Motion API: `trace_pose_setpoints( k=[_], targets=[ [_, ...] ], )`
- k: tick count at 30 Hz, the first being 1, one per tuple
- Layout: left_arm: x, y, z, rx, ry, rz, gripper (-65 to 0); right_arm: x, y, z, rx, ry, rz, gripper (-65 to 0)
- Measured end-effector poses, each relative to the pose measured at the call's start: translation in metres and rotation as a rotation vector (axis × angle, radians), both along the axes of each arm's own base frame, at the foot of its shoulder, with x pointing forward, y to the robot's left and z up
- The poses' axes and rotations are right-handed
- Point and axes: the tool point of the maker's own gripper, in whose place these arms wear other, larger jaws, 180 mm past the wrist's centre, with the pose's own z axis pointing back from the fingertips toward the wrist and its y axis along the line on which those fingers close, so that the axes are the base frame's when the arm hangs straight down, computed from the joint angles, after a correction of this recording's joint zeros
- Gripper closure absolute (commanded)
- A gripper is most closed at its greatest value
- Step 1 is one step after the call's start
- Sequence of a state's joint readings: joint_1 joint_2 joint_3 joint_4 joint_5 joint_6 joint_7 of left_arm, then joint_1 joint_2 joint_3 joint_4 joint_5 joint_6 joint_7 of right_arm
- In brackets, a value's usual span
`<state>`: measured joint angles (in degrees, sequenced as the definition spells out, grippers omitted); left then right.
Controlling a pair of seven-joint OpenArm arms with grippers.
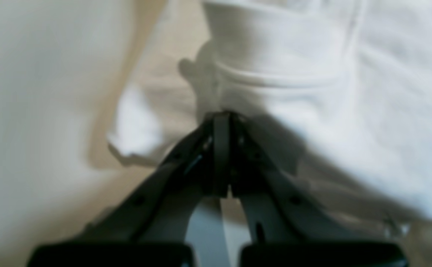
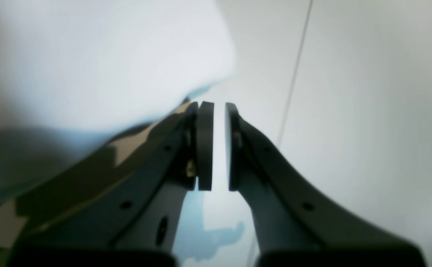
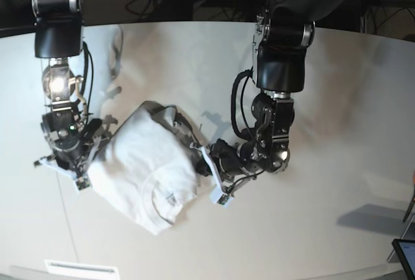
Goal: Fold the T-shirt properly
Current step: 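Grasp the shirt's opposite sides with both grippers and rotate it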
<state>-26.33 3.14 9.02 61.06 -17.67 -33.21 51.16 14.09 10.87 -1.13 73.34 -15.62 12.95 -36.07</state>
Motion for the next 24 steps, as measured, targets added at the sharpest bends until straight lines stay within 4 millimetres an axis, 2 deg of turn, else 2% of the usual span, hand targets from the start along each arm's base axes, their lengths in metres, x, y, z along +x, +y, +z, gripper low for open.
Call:
trace_pose_setpoints(
  k=[4, 8, 11, 14, 16, 19, 24],
  targets=[
    [-0.009, 0.033, 0.018, 0.074, -0.062, 0.070, 0.0, 0.016, -0.018, 0.023, -0.042, -0.050, -0.023, -4.9],
    [-0.019, 0.061, 0.028, 0.138, -0.084, 0.143, 0.0, 0.023, -0.026, 0.014, -0.037, -0.008, -0.031, -4.9],
    [-0.031, 0.060, 0.029, 0.154, -0.069, 0.129, 0.0, 0.032, -0.033, 0.010, -0.036, 0.000, -0.039, -4.9],
    [-0.044, 0.061, 0.022, 0.134, -0.032, 0.153, 0.0, 0.039, -0.034, 0.005, -0.022, -0.008, -0.031, -4.9],
    [-0.056, 0.072, 0.011, 0.151, 0.022, 0.176, 0.0, 0.038, -0.034, -0.005, -0.012, 0.016, -0.030, -4.9],
    [-0.066, 0.088, 0.006, 0.159, 0.046, 0.226, 0.0, 0.039, -0.033, -0.014, 0.002, 0.029, -0.021, -4.9],
    [-0.071, 0.083, -0.006, 0.147, 0.085, 0.220, 0.0, 0.055, -0.023, -0.007, -0.026, 0.018, 0.032, -4.9]
  ],
)
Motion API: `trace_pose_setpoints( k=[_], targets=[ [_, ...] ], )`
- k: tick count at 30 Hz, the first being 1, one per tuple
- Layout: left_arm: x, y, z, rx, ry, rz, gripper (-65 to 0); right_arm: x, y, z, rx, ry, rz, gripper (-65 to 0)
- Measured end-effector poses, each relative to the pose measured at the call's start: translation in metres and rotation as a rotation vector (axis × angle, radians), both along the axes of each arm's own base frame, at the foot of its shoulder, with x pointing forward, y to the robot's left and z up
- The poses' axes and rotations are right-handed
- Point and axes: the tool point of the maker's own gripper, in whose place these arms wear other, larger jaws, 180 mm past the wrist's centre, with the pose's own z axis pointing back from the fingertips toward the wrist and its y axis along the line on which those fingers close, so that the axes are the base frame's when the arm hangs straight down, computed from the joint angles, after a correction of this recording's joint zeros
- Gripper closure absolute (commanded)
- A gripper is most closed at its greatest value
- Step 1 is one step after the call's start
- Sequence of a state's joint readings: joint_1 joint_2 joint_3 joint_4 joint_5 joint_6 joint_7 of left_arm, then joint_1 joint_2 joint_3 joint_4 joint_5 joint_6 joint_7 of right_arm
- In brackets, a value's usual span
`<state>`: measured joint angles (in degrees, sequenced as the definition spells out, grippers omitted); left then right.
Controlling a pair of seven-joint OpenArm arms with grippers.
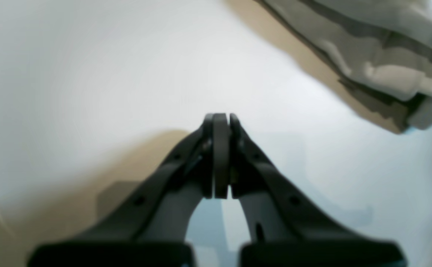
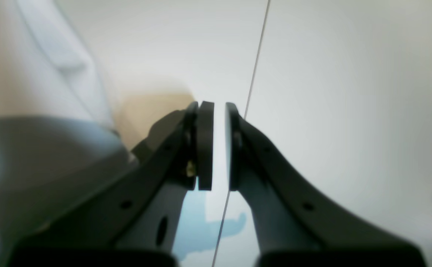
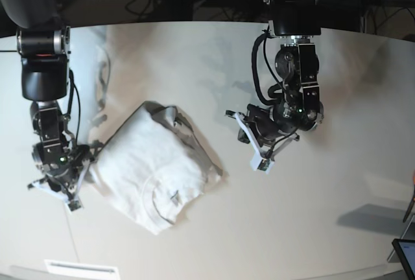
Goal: Fold the T-shirt properly
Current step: 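Grasp the shirt's opposite sides with both grippers and rotate it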
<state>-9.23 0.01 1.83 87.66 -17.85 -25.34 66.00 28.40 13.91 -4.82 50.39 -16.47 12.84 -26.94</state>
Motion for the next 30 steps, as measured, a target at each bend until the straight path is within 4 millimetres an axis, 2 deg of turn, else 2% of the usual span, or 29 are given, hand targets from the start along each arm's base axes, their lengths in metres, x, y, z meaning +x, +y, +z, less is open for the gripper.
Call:
trace_pose_setpoints(
  k=[2, 6, 10, 17, 22, 30],
  targets=[
    [0.003, 0.000, -0.002, 0.000, 0.010, -0.002, 0.0, 0.000, 0.008, -0.002, -0.008, 0.005, 0.024, -4.9],
    [0.022, 0.000, 0.003, -0.007, 0.002, 0.002, 0.0, -0.005, 0.023, -0.013, -0.001, 0.030, 0.051, -4.9],
    [0.037, -0.013, -0.001, -0.043, 0.032, -0.003, 0.0, -0.008, 0.034, -0.019, 0.018, 0.031, 0.064, -4.9],
    [0.065, -0.039, -0.006, -0.090, 0.024, -0.033, 0.0, -0.019, 0.034, -0.027, 0.022, 0.006, 0.063, -4.9],
    [0.076, -0.066, -0.014, -0.080, 0.019, -0.115, 0.0, -0.035, 0.036, -0.030, 0.011, -0.017, 0.075, -4.9],
    [0.095, -0.081, -0.012, -0.105, 0.013, -0.125, 0.0, -0.057, 0.040, -0.030, -0.001, -0.019, 0.078, -4.9]
  ],
)
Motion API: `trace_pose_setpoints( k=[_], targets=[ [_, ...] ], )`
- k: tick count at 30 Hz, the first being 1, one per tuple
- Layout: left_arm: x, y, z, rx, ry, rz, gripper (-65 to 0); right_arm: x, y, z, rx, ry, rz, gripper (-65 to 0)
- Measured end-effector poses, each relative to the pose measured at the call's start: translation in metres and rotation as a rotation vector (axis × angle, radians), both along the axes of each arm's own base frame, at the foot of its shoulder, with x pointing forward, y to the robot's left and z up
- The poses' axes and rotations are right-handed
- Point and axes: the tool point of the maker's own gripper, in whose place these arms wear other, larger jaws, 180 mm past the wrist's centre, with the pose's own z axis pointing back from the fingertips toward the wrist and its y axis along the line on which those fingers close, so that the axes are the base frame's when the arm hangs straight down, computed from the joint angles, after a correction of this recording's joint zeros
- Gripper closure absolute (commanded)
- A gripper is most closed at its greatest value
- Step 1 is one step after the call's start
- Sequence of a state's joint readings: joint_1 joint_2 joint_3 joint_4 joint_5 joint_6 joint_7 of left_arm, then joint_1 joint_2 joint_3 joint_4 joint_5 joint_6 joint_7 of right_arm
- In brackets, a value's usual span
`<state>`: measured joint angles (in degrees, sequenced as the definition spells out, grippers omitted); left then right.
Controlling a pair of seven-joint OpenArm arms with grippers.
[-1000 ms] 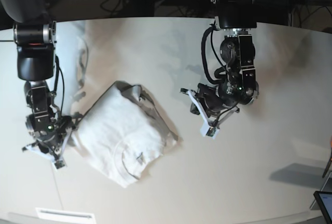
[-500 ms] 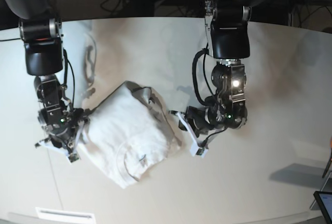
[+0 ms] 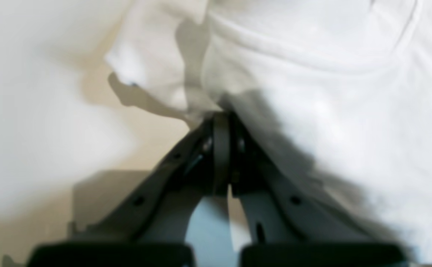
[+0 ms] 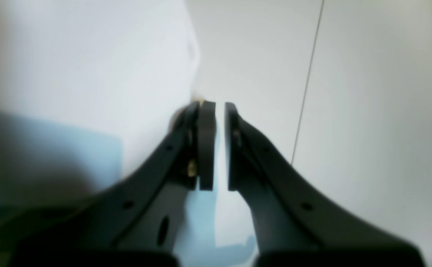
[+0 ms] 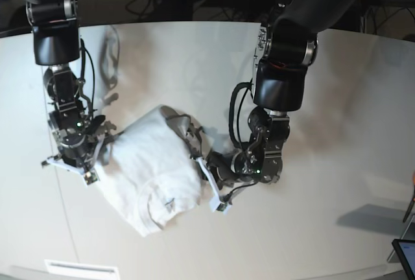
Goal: Fold the T-shirt properly
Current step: 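Grasp the shirt's opposite sides with both grippers and rotate it, then push the shirt sides inward with both grippers to square it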
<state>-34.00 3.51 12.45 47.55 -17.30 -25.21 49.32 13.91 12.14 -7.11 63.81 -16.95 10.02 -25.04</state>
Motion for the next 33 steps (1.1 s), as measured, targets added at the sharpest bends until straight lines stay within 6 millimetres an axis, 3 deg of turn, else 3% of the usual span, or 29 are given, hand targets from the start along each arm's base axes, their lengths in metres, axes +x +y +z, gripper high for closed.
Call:
trace_pose_setpoints(
  k=[9, 16, 21, 24, 30, 33],
  targets=[
    [0.030, -0.003, 0.028, -0.021, -0.077, 0.008, 0.0, -0.022, 0.014, 0.007, -0.011, 0.047, -0.002, -4.9],
    [0.036, -0.010, 0.018, -0.051, -0.051, 0.029, 0.0, -0.035, 0.028, 0.014, 0.000, 0.067, -0.002, -4.9],
    [0.036, -0.012, 0.028, -0.040, -0.060, 0.013, 0.0, -0.036, 0.028, 0.014, 0.001, 0.071, -0.002, -4.9],
    [0.037, 0.004, 0.038, -0.027, -0.104, 0.026, 0.0, -0.032, 0.014, 0.019, -0.024, 0.063, -0.001, -4.9],
    [0.017, 0.062, 0.034, 0.093, -0.103, 0.133, 0.0, -0.024, -0.018, 0.032, -0.066, 0.024, -0.069, -4.9],
    [0.006, 0.070, 0.034, 0.112, -0.114, 0.143, 0.0, -0.009, -0.028, 0.028, -0.067, 0.047, -0.090, -4.9]
  ],
)
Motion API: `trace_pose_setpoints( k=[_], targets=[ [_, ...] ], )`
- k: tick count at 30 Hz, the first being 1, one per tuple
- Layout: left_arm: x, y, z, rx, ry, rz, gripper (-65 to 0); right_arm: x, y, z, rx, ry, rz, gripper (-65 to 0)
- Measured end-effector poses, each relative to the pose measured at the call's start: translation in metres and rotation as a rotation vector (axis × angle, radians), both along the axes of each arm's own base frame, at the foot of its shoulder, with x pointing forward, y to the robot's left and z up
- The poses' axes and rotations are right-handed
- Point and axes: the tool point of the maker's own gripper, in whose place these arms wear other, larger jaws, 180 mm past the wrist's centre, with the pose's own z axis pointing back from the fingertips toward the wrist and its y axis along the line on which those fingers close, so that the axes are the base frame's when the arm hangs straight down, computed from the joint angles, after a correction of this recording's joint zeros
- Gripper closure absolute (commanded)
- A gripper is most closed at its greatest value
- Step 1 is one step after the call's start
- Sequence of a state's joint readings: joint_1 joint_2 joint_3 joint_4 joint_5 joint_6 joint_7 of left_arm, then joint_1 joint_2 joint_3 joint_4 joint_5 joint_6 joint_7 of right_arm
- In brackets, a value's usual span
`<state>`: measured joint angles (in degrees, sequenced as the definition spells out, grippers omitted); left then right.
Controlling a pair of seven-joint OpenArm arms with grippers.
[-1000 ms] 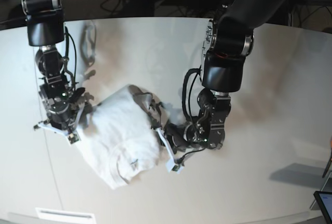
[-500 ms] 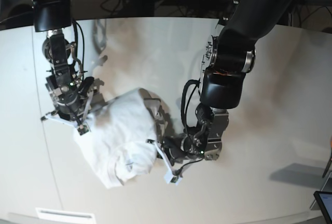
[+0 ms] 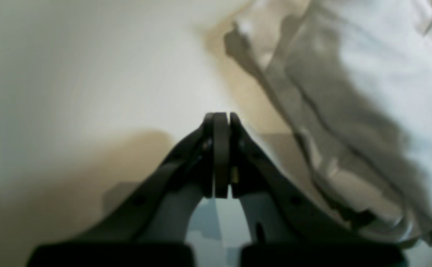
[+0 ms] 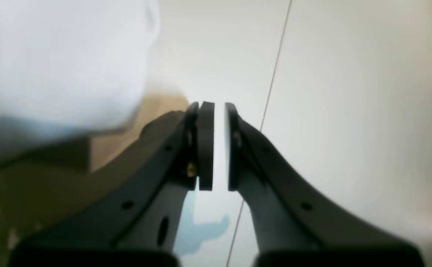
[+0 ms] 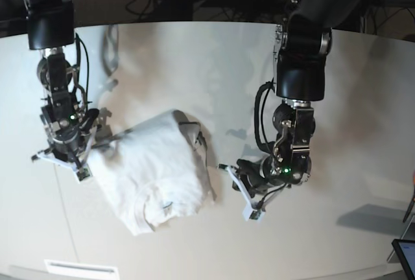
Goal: Fold the T-shirt properly
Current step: 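Push the shirt sides inward with both grippers to square it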
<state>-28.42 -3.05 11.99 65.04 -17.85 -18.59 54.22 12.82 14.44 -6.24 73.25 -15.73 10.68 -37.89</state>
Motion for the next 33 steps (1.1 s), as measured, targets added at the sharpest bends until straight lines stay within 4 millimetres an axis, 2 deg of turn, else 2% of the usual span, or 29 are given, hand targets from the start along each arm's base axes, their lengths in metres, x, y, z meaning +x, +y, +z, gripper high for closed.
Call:
trace_pose_setpoints(
  k=[4, 8, 11, 13, 18, 21, 26, 33],
  targets=[
    [-0.013, -0.003, -0.014, -0.007, 0.031, -0.006, 0.0, 0.016, -0.016, -0.001, -0.014, -0.016, -0.012, -4.9],
    [-0.025, -0.004, -0.027, -0.006, 0.065, -0.006, 0.0, 0.016, -0.015, -0.016, 0.004, 0.003, -0.001, -4.9],
    [-0.024, -0.008, -0.036, -0.013, 0.095, -0.003, 0.0, 0.024, -0.011, -0.014, 0.020, 0.001, -0.001, -4.9],
    [-0.018, -0.014, -0.038, -0.031, 0.102, -0.004, 0.0, 0.027, -0.006, -0.011, 0.027, -0.009, 0.006, -4.9],
    [-0.003, -0.038, -0.039, -0.092, 0.093, -0.004, 0.0, 0.026, 0.017, -0.017, 0.062, 0.004, 0.043, -4.9],
    [0.004, -0.051, -0.038, -0.112, 0.099, -0.011, 0.0, 0.025, 0.023, -0.019, 0.071, 0.004, 0.049, -4.9],
    [0.013, -0.057, -0.035, -0.118, 0.102, -0.015, 0.0, 0.020, 0.030, -0.022, 0.079, -0.008, 0.049, -4.9],
    [0.033, -0.057, -0.017, -0.132, 0.044, -0.005, 0.0, -0.005, 0.039, -0.021, 0.075, -0.005, 0.054, -4.9]
  ],
)
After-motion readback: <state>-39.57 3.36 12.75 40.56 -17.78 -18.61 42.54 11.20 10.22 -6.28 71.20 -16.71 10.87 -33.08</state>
